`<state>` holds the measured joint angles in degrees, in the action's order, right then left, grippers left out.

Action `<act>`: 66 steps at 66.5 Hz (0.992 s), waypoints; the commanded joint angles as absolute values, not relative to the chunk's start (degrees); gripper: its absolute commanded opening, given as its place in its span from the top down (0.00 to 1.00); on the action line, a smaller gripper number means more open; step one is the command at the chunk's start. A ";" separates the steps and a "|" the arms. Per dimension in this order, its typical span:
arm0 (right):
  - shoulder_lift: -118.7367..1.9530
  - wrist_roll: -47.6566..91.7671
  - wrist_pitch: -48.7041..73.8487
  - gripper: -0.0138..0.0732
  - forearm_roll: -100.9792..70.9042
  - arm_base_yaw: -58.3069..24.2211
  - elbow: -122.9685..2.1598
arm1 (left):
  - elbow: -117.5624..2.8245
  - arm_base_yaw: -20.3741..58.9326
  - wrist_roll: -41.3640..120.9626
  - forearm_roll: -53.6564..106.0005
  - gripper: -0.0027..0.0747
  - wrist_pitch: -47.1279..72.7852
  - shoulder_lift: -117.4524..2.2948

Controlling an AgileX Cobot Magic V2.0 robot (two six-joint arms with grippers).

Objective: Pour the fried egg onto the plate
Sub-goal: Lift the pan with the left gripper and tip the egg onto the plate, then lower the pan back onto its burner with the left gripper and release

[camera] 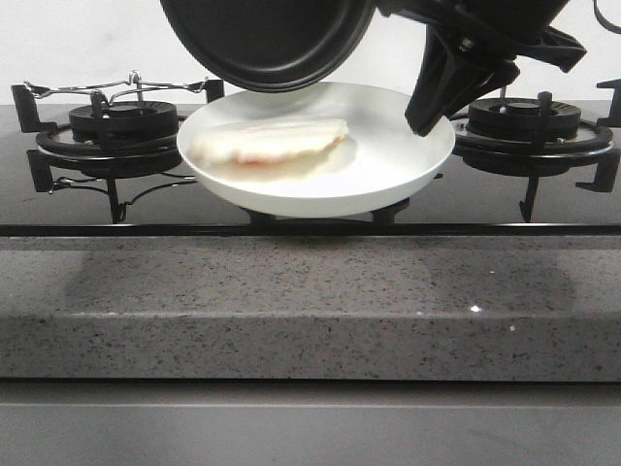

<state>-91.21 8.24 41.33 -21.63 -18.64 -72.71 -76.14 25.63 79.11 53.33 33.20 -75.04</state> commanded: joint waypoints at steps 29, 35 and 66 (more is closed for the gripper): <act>-89.10 8.66 38.79 0.92 -22.61 -18.80 -74.09 | -78.33 17.70 70.95 61.09 0.99 26.05 -72.99; -89.10 8.66 38.79 0.92 -22.61 -18.80 -74.09 | -78.33 11.25 67.70 66.92 0.99 26.29 -73.23; -89.10 8.66 38.79 0.92 -22.61 -18.80 -74.09 | -78.33 -17.98 52.72 95.16 0.99 49.84 -87.36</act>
